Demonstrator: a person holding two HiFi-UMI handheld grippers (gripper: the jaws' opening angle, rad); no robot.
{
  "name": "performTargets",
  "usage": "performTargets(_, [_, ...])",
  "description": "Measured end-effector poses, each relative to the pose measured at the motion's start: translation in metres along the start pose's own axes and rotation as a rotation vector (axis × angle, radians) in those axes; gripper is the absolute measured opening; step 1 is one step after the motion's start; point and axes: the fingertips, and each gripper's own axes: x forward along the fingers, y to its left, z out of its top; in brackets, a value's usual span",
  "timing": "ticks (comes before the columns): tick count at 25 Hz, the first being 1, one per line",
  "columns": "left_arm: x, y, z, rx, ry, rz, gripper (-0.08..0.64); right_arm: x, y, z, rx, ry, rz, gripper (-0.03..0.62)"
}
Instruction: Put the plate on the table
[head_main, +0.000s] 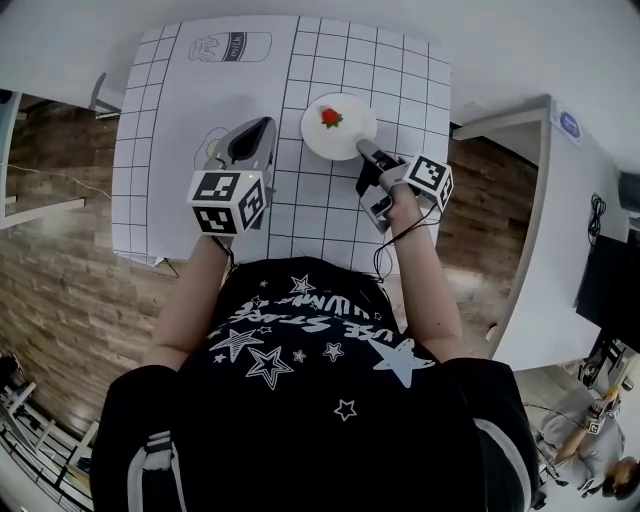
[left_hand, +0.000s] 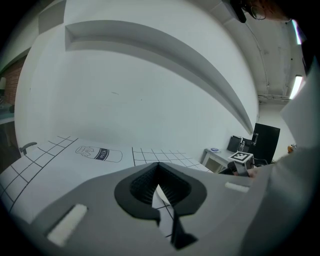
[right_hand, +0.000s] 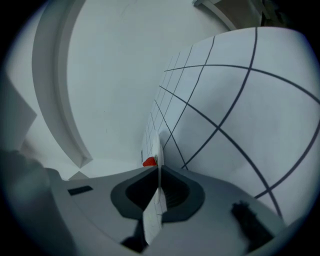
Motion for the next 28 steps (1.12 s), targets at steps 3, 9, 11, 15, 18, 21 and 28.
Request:
performTargets(3, [0.001, 0.001, -0.002, -0.003, 0.005, 0.003, 0.009, 0.001, -0.004, -0.001, -0.020, 0.015, -0.036, 0.025])
performTargets(9, [0.000, 0.003, -0.006, -0.005, 0.011, 0.004, 0.009, 0.002, -0.010, -0.002, -0.025, 0.014, -0.082, 0.026])
performTargets(11, [-0.001, 0.004, -0.006, -0.002, 0.011, 0.002, 0.009, 0.001, -0.011, -0.002, -0.024, 0.009, -0.090, 0.026])
performTargets(15, [-0.005, 0.006, -0.004, 0.001, 0.008, 0.001, 0.009, 0.001, -0.011, -0.003, -0.053, 0.017, -0.115, 0.026])
performTargets(18, [-0.009, 0.006, -0.002, 0.006, 0.003, -0.001, 0.009, -0.001, -0.014, -0.003, -0.051, 0.008, -0.139, 0.043])
performTargets(21, [-0.012, 0.005, 0.000, 0.012, -0.003, -0.005, 0.009, -0.003, -0.018, -0.002, -0.025, -0.012, -0.160, 0.091])
performTargets(28, [-0.021, 0.003, 0.004, 0.017, -0.025, -0.022, 0.009, -0.016, -0.020, -0.001, -0.043, -0.050, -0.206, 0.101])
